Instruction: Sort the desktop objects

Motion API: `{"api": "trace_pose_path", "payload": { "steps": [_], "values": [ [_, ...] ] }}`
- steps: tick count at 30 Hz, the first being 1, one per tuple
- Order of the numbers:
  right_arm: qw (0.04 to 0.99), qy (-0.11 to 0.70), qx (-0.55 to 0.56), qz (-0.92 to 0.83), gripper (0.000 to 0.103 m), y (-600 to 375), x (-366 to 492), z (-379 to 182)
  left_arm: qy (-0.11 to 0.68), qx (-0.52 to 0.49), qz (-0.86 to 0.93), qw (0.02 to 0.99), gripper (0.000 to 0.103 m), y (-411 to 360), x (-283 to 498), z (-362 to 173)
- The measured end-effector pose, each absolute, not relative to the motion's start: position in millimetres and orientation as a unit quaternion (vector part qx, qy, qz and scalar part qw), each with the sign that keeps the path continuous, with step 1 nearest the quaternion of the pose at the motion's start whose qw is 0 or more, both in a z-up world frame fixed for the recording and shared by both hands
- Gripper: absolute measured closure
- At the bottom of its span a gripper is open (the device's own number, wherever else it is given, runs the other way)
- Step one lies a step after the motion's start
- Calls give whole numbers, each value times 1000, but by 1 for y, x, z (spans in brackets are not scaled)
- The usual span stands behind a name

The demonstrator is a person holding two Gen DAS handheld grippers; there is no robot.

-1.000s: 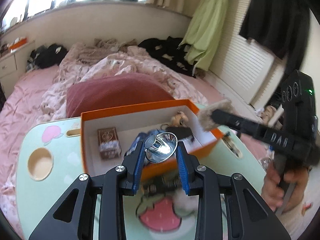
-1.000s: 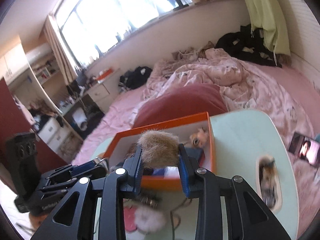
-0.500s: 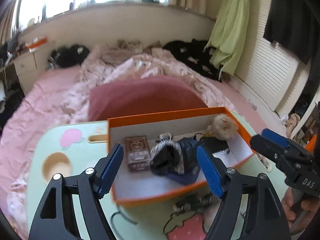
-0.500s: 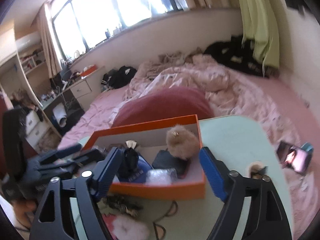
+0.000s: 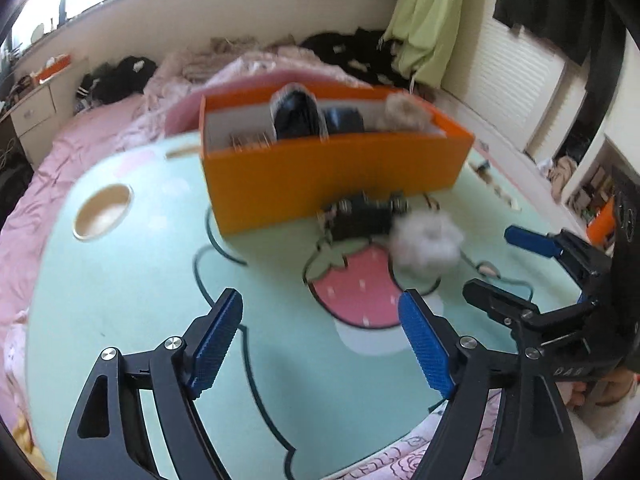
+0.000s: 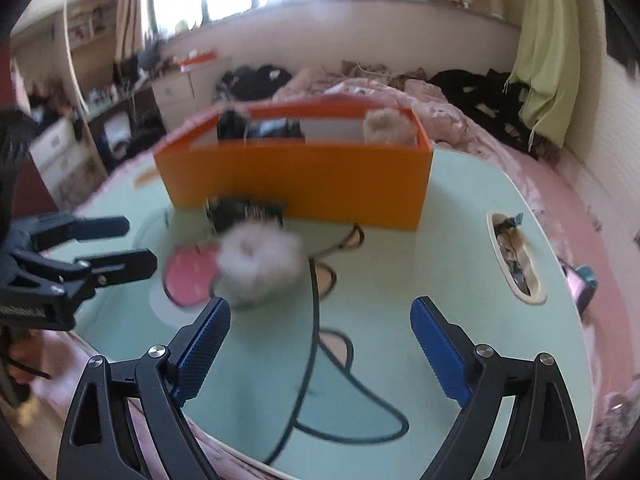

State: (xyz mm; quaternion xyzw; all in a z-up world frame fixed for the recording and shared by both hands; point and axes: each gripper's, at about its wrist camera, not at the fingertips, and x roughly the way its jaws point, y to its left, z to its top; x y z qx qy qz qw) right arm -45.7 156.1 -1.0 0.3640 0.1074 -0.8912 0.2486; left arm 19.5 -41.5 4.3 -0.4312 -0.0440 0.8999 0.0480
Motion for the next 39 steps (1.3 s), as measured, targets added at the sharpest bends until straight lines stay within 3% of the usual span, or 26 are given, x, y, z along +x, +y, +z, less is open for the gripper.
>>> {"api": "trace_pose_path", "payload": {
  "steps": [1, 3, 5, 8, 39],
  "values": [
    [246, 116, 365, -890, 11, 154, -44, -6, -40, -435, 898, 46, 23, -39, 19, 0],
    [252, 107, 363, -891, 0, 158, -44, -12, -27, -435, 899, 37, 22, -33, 20, -7],
    [255, 101, 355, -894, 0, 163, -44, -15, -5, -436, 900, 26, 18, -25, 21, -11],
    [259, 98, 346, -896, 0, 166, -42, -17, 3, -440, 898, 27, 0, -20, 20, -15],
    [257, 98, 337, -900, 0, 165, -38, -17, -5, -436, 899, 23, 0, -25, 21, -15]
  ]
}}
